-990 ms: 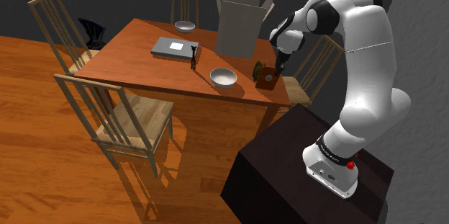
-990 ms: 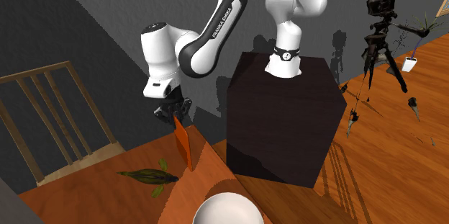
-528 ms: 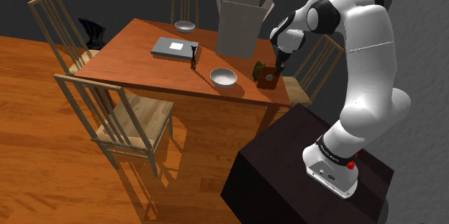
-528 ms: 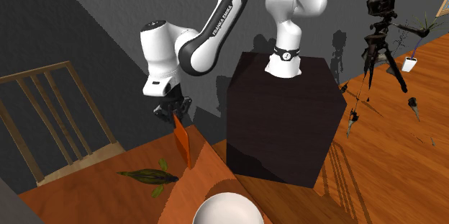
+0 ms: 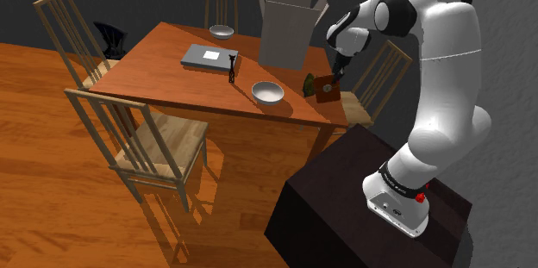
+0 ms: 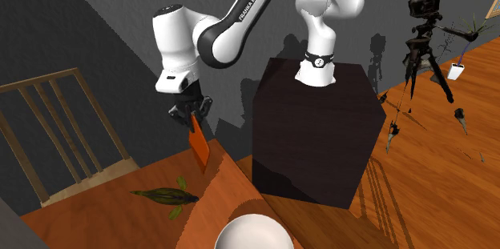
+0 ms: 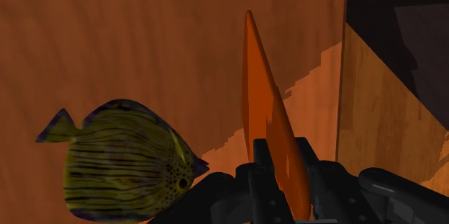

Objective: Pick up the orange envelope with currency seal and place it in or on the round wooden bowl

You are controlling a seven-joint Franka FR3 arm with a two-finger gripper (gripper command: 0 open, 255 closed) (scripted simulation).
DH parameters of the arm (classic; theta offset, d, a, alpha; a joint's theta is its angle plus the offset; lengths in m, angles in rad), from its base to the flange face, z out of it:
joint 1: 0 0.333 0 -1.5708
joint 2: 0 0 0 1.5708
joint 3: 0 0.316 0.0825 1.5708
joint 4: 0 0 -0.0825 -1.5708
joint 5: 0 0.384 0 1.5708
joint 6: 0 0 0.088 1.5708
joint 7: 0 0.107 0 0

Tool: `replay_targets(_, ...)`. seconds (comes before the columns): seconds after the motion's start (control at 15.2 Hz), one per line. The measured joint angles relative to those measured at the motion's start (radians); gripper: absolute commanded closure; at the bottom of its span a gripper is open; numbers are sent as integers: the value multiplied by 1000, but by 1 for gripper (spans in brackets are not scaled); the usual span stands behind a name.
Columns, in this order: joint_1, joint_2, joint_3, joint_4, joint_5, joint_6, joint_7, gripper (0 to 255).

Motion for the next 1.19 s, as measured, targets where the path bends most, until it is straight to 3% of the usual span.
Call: replay_targets(1.19, 67, -145, -69, 19, -97, -150, 83, 255)
